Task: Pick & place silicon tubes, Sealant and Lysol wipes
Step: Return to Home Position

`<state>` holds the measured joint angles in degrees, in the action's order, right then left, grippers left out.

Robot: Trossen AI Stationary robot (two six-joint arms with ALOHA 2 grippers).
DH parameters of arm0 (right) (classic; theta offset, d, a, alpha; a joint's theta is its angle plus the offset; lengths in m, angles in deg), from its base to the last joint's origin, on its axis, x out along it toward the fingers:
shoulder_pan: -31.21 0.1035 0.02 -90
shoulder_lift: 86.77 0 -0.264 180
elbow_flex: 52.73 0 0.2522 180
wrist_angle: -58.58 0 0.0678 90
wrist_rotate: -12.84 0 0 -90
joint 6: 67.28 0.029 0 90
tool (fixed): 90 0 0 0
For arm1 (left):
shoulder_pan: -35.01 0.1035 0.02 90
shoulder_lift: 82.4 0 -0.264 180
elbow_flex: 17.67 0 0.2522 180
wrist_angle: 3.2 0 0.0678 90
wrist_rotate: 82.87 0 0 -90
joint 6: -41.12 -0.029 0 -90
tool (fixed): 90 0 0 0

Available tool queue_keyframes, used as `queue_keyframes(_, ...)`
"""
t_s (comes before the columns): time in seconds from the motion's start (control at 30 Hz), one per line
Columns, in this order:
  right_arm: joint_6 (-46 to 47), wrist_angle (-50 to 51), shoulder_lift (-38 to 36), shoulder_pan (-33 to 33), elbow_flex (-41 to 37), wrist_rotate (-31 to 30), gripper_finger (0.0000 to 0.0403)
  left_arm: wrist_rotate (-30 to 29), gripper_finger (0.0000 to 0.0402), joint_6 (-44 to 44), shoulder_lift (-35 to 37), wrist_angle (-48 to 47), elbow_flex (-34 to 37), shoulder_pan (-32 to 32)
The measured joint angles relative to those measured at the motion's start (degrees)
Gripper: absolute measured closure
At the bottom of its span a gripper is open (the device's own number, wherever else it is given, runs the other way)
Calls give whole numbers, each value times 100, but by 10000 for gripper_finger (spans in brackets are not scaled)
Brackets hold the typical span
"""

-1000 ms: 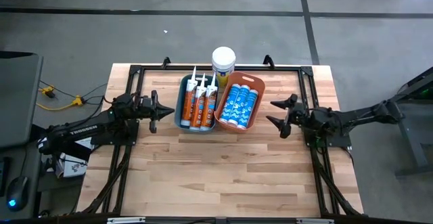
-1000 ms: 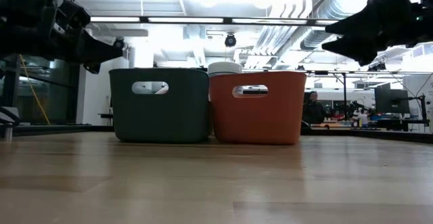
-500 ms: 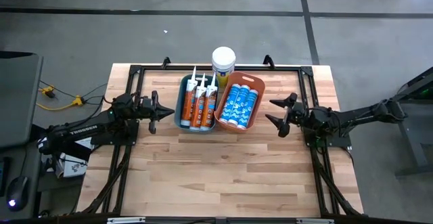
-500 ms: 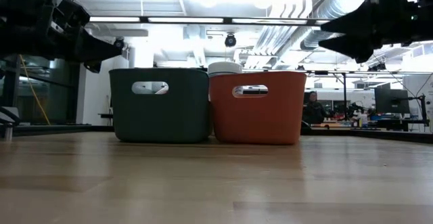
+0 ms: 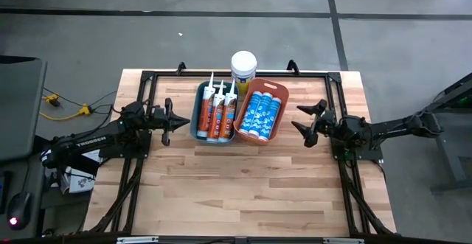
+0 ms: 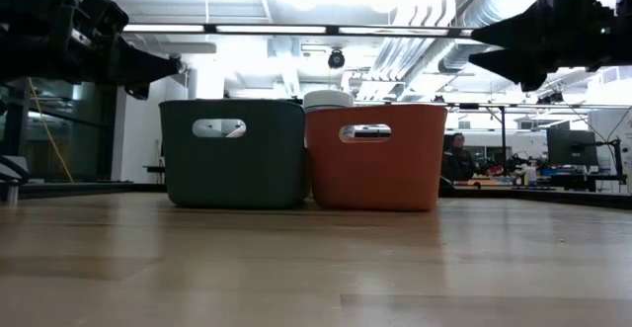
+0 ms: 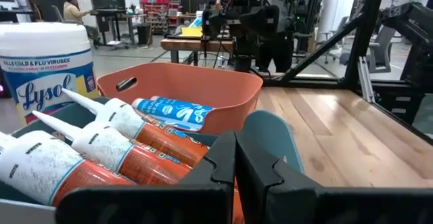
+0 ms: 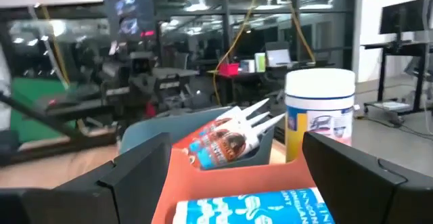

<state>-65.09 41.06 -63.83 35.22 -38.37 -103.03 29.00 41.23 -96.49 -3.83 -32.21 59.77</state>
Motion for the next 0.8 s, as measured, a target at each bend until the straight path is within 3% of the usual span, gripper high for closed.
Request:
queue_keyframes(0.17, -127, 324, -262, 2, 0, -64, 73, 35, 401, -251, 0, -99, 1, 0)
queue_keyframes(0.33, -46, 928, -525, 2, 0, -76, 73, 472, 401, -269, 2, -81, 2, -2)
queue_keyframes(0.8, 287, 2626, -683, 4, 0, 24, 73, 478, 401, -322, -3, -905, 11, 0)
